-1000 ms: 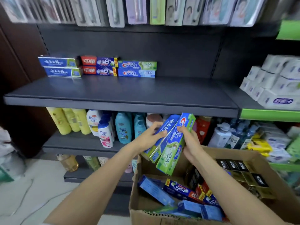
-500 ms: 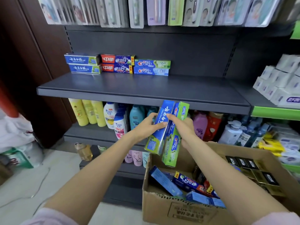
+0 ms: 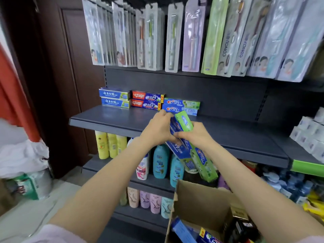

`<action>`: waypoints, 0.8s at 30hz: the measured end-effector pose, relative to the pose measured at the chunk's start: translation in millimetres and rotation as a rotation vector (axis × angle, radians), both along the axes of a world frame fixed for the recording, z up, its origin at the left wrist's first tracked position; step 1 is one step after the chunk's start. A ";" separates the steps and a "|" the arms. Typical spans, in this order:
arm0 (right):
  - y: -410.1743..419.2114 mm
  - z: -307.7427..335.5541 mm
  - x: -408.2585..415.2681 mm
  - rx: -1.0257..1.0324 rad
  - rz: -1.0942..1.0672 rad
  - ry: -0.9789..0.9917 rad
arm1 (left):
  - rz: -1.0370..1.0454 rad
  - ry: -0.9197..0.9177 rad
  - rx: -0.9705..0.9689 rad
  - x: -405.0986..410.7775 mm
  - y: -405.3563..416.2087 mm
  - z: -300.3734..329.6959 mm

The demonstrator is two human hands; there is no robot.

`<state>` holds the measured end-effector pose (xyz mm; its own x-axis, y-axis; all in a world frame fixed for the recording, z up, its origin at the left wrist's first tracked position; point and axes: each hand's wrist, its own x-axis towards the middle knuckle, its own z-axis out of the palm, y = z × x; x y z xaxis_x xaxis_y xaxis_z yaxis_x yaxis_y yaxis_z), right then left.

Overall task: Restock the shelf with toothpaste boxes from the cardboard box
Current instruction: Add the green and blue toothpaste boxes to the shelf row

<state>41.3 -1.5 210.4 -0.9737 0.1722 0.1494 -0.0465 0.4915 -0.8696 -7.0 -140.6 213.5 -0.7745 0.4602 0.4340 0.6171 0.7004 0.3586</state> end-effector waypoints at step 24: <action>-122.5 50.7 -253.6 0.532 -0.187 0.035 | 0.076 0.126 -0.171 -269.5 -134.4 26.1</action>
<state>-212.3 -124.0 261.2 -0.9266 0.2334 0.2947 0.0591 0.8646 -0.4990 -276.4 -275.0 239.6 -0.7544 0.4776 0.4503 0.5924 0.7908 0.1538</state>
